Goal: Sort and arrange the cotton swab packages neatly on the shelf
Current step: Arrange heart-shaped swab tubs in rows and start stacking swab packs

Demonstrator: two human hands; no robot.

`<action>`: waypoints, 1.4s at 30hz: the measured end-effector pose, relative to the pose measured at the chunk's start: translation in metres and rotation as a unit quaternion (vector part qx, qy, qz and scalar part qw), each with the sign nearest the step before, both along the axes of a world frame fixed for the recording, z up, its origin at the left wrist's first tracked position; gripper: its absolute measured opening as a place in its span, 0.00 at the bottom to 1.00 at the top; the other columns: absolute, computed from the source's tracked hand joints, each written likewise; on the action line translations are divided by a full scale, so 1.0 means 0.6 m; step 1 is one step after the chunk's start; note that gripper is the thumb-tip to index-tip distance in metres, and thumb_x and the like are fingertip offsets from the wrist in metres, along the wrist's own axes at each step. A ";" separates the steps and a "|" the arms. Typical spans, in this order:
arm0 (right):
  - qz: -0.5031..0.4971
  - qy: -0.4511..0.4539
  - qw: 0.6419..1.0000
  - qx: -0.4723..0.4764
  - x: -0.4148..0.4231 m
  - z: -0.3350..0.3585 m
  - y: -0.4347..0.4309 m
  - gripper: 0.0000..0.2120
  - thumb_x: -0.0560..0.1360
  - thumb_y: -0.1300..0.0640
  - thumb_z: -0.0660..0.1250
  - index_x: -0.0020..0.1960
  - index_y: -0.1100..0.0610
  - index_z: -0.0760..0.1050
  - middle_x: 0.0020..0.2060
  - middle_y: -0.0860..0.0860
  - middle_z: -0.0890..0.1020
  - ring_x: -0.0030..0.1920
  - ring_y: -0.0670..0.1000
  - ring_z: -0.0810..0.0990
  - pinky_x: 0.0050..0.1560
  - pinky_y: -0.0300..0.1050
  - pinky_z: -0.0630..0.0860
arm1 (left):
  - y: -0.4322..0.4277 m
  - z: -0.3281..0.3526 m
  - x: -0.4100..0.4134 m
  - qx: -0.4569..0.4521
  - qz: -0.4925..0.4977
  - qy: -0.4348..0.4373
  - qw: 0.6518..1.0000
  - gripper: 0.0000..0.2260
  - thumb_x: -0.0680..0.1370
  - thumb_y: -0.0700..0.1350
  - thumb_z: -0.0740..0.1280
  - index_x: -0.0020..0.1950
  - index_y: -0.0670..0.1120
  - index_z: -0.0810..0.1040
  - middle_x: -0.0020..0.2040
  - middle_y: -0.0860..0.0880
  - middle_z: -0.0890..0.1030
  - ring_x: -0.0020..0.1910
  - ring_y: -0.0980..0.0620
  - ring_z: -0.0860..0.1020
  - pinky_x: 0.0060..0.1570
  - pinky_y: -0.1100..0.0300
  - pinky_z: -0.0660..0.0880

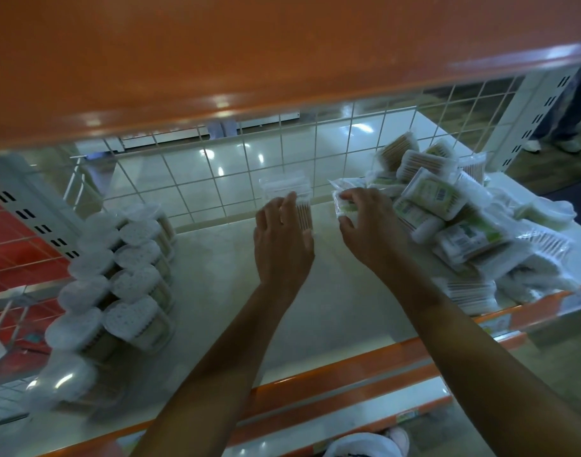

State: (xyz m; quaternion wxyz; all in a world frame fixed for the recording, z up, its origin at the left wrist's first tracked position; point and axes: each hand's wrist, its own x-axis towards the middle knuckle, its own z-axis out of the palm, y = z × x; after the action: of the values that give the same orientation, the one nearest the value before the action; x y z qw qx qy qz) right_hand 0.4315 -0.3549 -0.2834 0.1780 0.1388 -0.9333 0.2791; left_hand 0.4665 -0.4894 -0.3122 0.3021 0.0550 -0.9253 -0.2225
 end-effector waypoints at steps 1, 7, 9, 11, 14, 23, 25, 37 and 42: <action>-0.016 0.013 1.000 0.004 0.001 0.002 0.010 0.17 0.73 0.61 0.66 0.61 0.59 0.73 0.59 0.58 0.75 0.61 0.58 0.70 0.59 0.46 0.64 | 0.006 0.002 0.002 -0.006 -0.012 0.003 1.000 0.28 0.68 0.41 0.74 0.66 0.42 0.70 0.61 0.42 0.74 0.60 0.42 0.71 0.55 0.50 0.73; -0.087 0.089 0.992 0.004 0.002 0.016 0.069 0.16 0.70 0.65 0.67 0.57 0.62 0.75 0.55 0.61 0.77 0.57 0.62 0.72 0.54 0.50 0.68 | 0.040 -0.002 0.009 -0.016 -0.072 -0.012 0.997 0.24 0.68 0.41 0.72 0.63 0.43 0.73 0.58 0.43 0.76 0.60 0.41 0.72 0.59 0.48 0.72; -0.079 0.085 0.993 -0.023 0.006 0.021 0.088 0.15 0.70 0.65 0.68 0.57 0.61 0.75 0.54 0.61 0.77 0.58 0.62 0.73 0.55 0.47 0.68 | 0.052 -0.004 0.012 -0.013 -0.090 -0.012 0.996 0.24 0.68 0.41 0.73 0.63 0.43 0.74 0.57 0.43 0.76 0.58 0.42 0.73 0.57 0.50 0.72; -0.066 0.066 0.995 -0.039 0.019 0.022 0.106 0.14 0.70 0.64 0.69 0.56 0.61 0.76 0.53 0.59 0.79 0.56 0.59 0.75 0.52 0.40 0.65 | 0.067 -0.005 0.016 -0.007 -0.125 -0.018 0.992 0.24 0.68 0.42 0.73 0.63 0.42 0.74 0.56 0.43 0.77 0.57 0.43 0.73 0.56 0.51 0.72; -0.048 0.042 0.997 -0.049 0.047 0.012 0.127 0.11 0.71 0.65 0.70 0.53 0.61 0.78 0.49 0.57 0.81 0.50 0.58 0.78 0.48 0.38 0.65 | 0.095 -0.006 0.023 0.013 -0.194 -0.058 0.979 0.23 0.71 0.47 0.72 0.64 0.41 0.74 0.58 0.42 0.77 0.57 0.42 0.73 0.55 0.49 0.73; -0.074 0.018 0.993 -0.085 0.115 -0.026 0.179 0.10 0.74 0.67 0.65 0.53 0.59 0.79 0.48 0.53 0.82 0.45 0.50 0.79 0.46 0.38 0.69 | 0.199 -0.006 0.045 0.018 -0.324 -0.231 0.917 0.31 0.71 0.56 0.71 0.70 0.48 0.67 0.63 0.47 0.76 0.64 0.46 0.69 0.60 0.54 0.69; -0.081 0.009 0.992 -0.094 0.122 -0.035 0.189 0.10 0.74 0.67 0.65 0.53 0.59 0.79 0.48 0.54 0.82 0.46 0.51 0.80 0.46 0.37 0.70 | 0.214 -0.007 0.049 0.024 -0.329 -0.247 0.911 0.29 0.71 0.54 0.70 0.69 0.49 0.68 0.60 0.46 0.77 0.60 0.45 0.72 0.54 0.55 0.70; -0.067 -0.011 0.993 -0.098 0.129 -0.034 0.177 0.17 0.73 0.72 0.60 0.56 0.58 0.78 0.50 0.49 0.82 0.49 0.45 0.78 0.46 0.28 0.67 | 0.190 -0.014 0.054 0.085 -0.304 -0.231 0.920 0.20 0.71 0.52 0.70 0.62 0.52 0.74 0.55 0.49 0.78 0.51 0.47 0.77 0.49 0.56 0.73; -0.027 -0.082 0.990 -0.111 0.113 -0.047 0.151 0.14 0.75 0.65 0.59 0.56 0.54 0.77 0.50 0.46 0.81 0.51 0.46 0.78 0.52 0.40 0.73 | 0.133 -0.013 0.055 0.167 -0.297 -0.203 0.918 0.21 0.71 0.53 0.66 0.61 0.47 0.76 0.54 0.47 0.79 0.49 0.50 0.79 0.49 0.55 0.77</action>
State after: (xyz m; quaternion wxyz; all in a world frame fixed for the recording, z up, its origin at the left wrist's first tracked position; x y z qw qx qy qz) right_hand 0.4992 -0.2641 -0.3114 0.1229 0.0699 -0.9112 0.3870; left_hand 0.4992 -0.4097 -0.3199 0.0136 -0.1284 -0.8898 -0.4377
